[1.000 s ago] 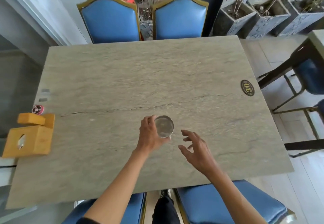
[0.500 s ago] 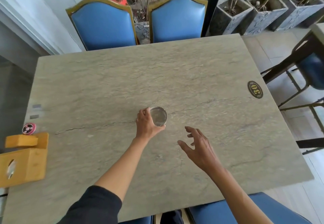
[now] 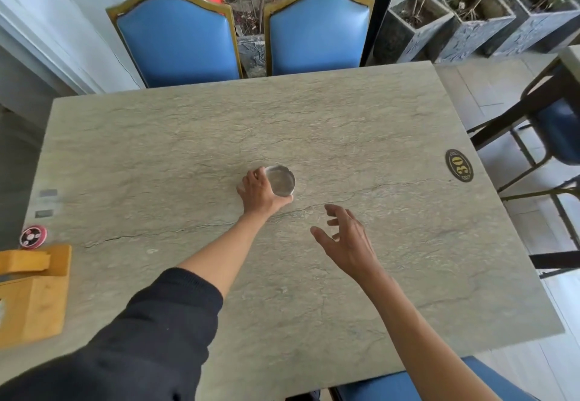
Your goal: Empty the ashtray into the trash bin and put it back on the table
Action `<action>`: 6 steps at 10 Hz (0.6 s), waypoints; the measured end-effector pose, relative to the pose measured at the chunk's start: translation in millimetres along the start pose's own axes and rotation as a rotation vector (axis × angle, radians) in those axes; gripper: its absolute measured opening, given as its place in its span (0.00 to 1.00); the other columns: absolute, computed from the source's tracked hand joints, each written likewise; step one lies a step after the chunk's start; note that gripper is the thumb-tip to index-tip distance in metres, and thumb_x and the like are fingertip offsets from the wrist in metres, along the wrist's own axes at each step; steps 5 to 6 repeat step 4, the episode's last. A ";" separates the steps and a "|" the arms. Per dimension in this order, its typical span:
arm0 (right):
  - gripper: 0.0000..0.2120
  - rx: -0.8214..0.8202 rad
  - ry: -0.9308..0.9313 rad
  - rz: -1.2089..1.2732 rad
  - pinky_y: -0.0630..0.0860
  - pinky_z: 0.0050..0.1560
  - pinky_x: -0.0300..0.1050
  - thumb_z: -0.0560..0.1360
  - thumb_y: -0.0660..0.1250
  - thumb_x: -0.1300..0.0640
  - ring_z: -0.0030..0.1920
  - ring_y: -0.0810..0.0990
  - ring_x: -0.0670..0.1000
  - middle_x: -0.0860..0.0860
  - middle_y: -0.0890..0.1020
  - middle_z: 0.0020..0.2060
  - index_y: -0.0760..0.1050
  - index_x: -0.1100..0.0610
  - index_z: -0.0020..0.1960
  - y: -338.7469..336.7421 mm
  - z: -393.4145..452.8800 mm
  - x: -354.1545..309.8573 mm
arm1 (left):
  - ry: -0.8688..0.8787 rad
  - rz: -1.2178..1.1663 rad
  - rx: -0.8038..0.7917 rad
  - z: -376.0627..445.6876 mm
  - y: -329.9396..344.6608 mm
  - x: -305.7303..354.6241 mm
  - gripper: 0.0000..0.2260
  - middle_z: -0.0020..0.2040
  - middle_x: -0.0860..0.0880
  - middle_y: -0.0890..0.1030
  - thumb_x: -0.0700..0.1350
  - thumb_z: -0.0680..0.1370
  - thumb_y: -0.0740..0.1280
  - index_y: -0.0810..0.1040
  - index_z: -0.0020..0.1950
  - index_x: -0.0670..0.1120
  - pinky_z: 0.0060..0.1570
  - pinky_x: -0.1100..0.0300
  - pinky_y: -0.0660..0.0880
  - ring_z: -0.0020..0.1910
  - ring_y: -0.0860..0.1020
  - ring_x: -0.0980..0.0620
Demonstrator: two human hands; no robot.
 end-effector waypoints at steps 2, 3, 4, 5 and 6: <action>0.27 0.006 0.003 0.013 0.80 0.49 0.46 0.77 0.72 0.49 0.58 0.80 0.51 0.55 0.77 0.66 0.69 0.58 0.71 -4.5 -4.4 5.3 | -0.059 0.005 -0.063 17.0 -0.8 9.5 0.53 0.71 0.42 0.65 0.65 0.58 0.79 0.59 0.74 0.45 0.67 0.37 0.65 0.71 0.64 0.40; 0.27 0.005 0.005 0.036 0.79 0.48 0.43 0.77 0.72 0.49 0.57 0.79 0.50 0.54 0.77 0.66 0.69 0.57 0.72 -6.6 -13.1 7.7 | -0.079 -0.051 -0.044 11.9 -1.8 4.9 0.59 0.72 0.40 0.64 0.67 0.56 0.78 0.55 0.76 0.43 0.69 0.38 0.65 0.72 0.64 0.39; 0.27 -0.006 0.030 0.044 0.79 0.49 0.43 0.77 0.71 0.49 0.58 0.79 0.49 0.54 0.76 0.66 0.69 0.58 0.72 -5.8 -20.0 7.1 | -0.058 -0.131 0.012 -4.1 3.3 -5.9 0.59 0.71 0.37 0.65 0.67 0.58 0.78 0.55 0.76 0.39 0.70 0.42 0.65 0.71 0.65 0.38; 0.27 -0.006 0.030 0.044 0.79 0.49 0.43 0.77 0.71 0.49 0.58 0.79 0.49 0.54 0.76 0.66 0.69 0.58 0.72 -5.8 -20.0 7.1 | -0.058 -0.131 0.012 -4.1 3.3 -5.9 0.59 0.71 0.37 0.65 0.67 0.58 0.78 0.55 0.76 0.39 0.70 0.42 0.65 0.71 0.65 0.38; 0.27 -0.006 0.030 0.044 0.79 0.49 0.43 0.77 0.71 0.49 0.58 0.79 0.49 0.54 0.76 0.66 0.69 0.58 0.72 -5.8 -20.0 7.1 | -0.058 -0.131 0.012 -4.1 3.3 -5.9 0.59 0.71 0.37 0.65 0.67 0.58 0.78 0.55 0.76 0.39 0.70 0.42 0.65 0.71 0.65 0.38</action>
Point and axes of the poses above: each hand's wrist, its own z-axis towards the middle knuckle, its own y-axis out of the palm, x = y × z, the point moved 6 cm from there along z, towards the middle knuckle
